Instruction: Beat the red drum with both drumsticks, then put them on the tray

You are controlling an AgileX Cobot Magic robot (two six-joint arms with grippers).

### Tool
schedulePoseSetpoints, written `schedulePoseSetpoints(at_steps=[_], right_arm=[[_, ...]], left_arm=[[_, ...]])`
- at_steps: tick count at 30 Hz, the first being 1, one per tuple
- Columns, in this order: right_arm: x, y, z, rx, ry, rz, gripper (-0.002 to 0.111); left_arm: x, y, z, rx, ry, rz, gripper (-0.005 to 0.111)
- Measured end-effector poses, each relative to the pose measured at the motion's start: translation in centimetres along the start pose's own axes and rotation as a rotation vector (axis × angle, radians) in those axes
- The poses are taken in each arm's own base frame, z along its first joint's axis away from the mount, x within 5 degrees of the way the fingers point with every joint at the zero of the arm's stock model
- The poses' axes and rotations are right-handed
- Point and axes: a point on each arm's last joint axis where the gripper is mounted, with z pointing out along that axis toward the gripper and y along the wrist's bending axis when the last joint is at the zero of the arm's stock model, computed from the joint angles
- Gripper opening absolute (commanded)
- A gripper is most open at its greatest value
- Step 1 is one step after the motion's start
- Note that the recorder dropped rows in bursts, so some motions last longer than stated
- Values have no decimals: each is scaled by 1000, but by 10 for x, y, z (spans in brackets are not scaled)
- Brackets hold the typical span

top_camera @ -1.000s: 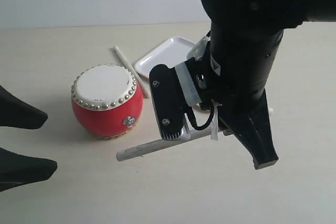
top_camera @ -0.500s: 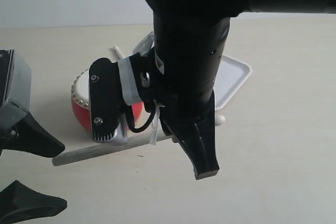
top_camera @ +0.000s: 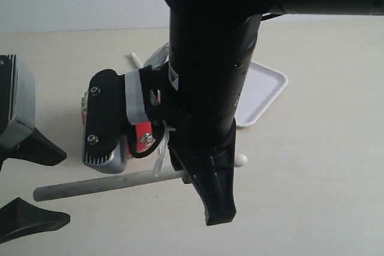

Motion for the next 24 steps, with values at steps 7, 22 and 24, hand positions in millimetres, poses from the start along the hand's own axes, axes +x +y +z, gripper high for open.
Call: schedulePoseSetpoints(at_steps=[7,22,24], right_arm=[[-4,5,0,-51,-45,25,0],[-5,6,0,-65,-59,32,0],[-6,7,0,-74,-66,36,0]], left_arm=[[0,0,0,0,-1,15,61],[3,-4,0,52,31,46,54],[2,-5,0,56,24,40,54]])
